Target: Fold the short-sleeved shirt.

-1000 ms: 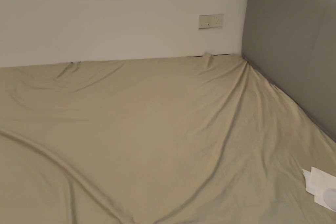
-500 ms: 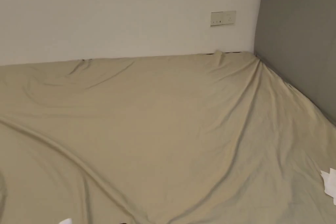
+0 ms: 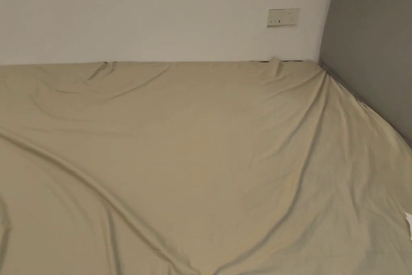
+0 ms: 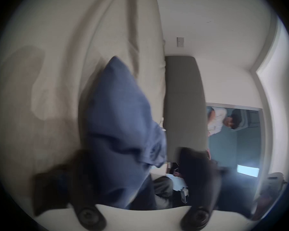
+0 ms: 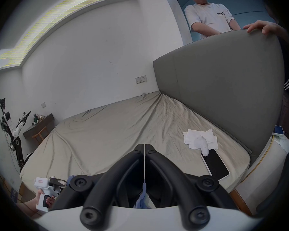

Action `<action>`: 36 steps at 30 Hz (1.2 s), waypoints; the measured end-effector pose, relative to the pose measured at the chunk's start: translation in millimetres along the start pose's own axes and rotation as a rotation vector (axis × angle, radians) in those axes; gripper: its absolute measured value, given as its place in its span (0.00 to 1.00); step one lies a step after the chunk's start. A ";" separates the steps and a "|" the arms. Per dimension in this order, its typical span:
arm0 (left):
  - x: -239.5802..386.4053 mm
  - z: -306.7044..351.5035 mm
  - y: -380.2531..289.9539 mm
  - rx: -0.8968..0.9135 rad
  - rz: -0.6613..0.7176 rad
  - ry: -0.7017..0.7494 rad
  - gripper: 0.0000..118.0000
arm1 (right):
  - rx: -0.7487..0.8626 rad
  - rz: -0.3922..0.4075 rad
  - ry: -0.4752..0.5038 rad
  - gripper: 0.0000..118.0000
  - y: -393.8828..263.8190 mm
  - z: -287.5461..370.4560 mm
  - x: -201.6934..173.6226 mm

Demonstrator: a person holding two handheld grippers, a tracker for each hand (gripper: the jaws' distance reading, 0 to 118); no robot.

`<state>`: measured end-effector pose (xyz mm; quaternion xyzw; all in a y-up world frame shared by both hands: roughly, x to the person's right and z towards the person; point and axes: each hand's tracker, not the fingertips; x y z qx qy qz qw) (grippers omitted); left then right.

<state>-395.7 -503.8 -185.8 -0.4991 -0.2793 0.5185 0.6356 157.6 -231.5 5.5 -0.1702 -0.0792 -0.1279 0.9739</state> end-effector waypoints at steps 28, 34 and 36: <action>220.8 -42.6 -81.9 0.091 -0.781 0.422 0.08 | 0.093 -0.106 0.019 0.03 2.3 35.2 32.5; 199.4 -197.2 -137.9 -0.189 -0.985 0.570 0.14 | 0.118 -0.132 -0.030 0.03 0.1 54.6 54.6; 185.1 -217.6 -157.2 -0.244 -1.031 0.613 0.54 | 0.122 -0.146 -0.052 0.03 -0.8 60.1 64.8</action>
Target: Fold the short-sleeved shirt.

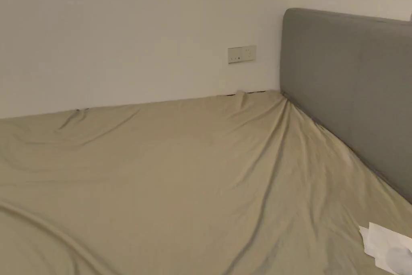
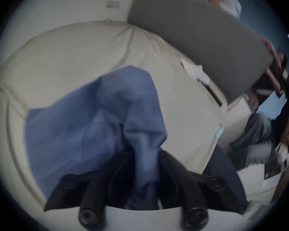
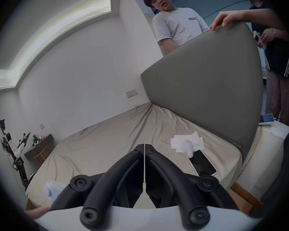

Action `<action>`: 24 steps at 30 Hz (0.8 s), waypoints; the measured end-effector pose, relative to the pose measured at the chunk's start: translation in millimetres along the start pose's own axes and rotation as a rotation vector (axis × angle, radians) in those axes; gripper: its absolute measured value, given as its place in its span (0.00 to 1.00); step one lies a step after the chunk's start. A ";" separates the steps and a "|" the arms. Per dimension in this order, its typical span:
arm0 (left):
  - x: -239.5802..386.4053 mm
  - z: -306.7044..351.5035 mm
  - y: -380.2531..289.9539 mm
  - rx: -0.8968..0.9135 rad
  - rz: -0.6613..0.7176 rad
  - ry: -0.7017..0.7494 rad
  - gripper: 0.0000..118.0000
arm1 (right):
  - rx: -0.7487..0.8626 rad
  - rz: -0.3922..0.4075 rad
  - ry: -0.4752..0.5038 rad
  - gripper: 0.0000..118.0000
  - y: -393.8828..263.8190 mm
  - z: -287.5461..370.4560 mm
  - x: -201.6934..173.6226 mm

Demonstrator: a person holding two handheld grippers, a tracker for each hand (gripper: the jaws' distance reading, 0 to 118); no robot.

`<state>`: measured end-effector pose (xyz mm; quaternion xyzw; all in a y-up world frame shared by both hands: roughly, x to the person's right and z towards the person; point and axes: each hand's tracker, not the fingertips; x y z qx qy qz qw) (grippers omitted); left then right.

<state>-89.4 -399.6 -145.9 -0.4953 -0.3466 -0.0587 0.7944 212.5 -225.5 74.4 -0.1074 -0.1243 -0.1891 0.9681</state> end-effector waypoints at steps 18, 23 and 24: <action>41.1 -11.0 -17.4 0.142 -0.163 0.095 0.00 | -0.039 -0.026 -0.013 0.03 -9.8 -11.4 10.1; 61.2 -37.8 -24.8 0.067 -0.106 0.007 0.00 | -0.039 -0.017 -0.015 0.03 -7.4 -8.0 9.2; 62.4 -33.6 -23.0 0.078 -0.093 -0.016 0.00 | -0.043 -0.006 -0.017 0.03 -6.5 -8.5 8.4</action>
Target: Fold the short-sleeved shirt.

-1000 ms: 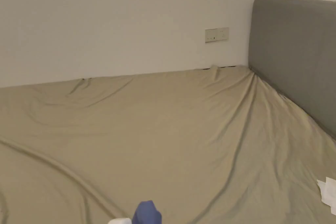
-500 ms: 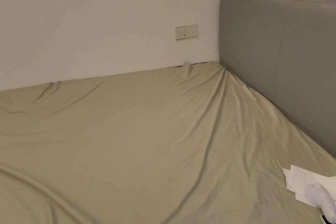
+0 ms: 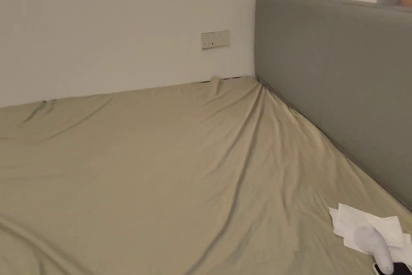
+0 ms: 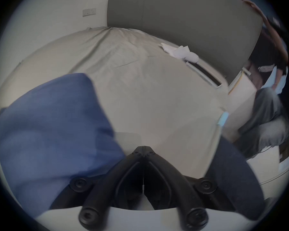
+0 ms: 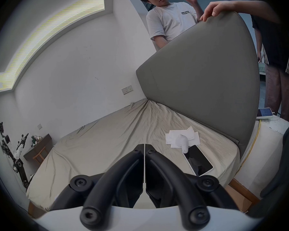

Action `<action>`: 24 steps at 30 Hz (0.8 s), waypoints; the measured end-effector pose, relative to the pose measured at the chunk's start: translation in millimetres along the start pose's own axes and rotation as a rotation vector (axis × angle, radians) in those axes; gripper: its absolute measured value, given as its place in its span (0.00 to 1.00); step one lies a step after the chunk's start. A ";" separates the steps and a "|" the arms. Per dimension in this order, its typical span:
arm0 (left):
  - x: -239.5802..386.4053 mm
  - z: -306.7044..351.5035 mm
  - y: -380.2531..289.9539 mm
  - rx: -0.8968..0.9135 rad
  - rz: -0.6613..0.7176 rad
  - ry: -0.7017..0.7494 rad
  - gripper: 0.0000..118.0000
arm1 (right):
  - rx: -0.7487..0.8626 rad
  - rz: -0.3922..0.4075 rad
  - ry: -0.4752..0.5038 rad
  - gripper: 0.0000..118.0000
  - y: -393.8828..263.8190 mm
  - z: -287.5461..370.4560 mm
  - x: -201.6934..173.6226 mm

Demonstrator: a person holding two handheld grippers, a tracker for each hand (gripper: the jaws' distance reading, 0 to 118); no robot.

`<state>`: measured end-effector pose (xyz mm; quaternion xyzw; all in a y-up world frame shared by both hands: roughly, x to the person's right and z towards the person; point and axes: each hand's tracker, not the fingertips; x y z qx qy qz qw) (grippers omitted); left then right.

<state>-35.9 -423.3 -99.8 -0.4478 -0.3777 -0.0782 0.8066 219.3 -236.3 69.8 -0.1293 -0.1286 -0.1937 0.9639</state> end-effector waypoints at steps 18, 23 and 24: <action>-168.8 193.4 -48.9 0.446 0.633 0.153 0.00 | -0.657 0.238 0.440 0.03 -93.2 -166.1 -142.5; -197.6 184.9 -94.4 0.381 0.795 0.109 0.00 | -1.033 0.413 0.325 0.03 -191.4 -228.3 -160.0; -201.5 181.3 -97.1 0.354 0.794 0.095 0.00 | -1.045 0.429 0.309 0.03 -198.7 -230.2 -159.6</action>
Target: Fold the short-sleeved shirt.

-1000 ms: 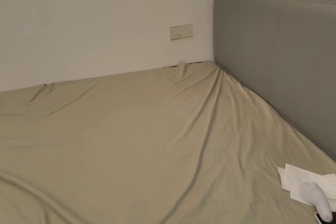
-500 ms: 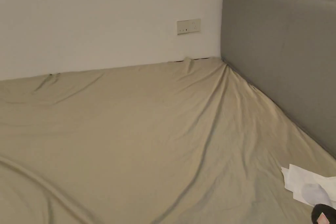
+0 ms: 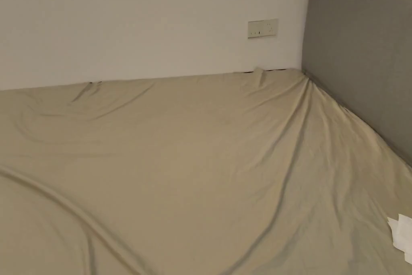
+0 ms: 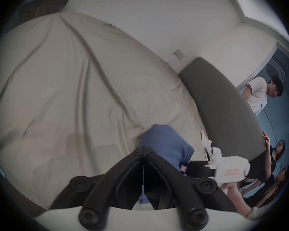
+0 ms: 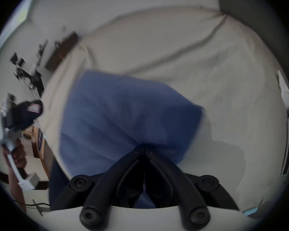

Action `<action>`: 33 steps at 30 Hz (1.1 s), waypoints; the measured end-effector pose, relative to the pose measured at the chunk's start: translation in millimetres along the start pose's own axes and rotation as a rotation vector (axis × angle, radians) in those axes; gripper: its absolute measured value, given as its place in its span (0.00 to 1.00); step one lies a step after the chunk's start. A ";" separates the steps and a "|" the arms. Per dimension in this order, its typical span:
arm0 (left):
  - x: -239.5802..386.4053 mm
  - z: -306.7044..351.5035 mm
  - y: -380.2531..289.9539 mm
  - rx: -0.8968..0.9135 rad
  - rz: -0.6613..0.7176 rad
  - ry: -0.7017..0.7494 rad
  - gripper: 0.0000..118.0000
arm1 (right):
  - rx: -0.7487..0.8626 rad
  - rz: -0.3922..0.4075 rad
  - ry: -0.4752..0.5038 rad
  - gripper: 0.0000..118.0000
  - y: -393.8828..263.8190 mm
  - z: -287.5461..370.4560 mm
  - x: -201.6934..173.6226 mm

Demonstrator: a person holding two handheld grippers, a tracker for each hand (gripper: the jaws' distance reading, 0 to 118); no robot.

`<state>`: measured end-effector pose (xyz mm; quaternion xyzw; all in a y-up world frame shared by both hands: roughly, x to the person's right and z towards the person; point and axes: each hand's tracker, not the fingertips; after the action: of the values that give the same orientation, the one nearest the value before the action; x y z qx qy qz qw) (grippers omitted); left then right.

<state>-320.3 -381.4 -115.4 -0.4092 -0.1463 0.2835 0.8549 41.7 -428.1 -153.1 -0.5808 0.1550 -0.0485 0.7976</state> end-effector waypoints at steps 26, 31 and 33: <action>-19.3 -114.8 13.3 -0.418 0.320 -0.367 0.25 | 0.276 -0.088 0.258 0.03 -8.6 66.9 48.3; -52.3 -66.9 45.1 -0.316 0.355 -0.366 0.24 | 0.355 -0.016 0.216 0.03 16.4 105.8 26.9; -78.8 -34.3 65.0 -0.250 0.356 -0.326 0.24 | 0.376 -0.015 0.228 0.03 26.6 110.1 19.0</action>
<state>-390.2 -417.3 -189.0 -0.4797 -0.2415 0.4710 0.6998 90.3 -324.0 -151.2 -0.4136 0.2280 -0.1477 0.8690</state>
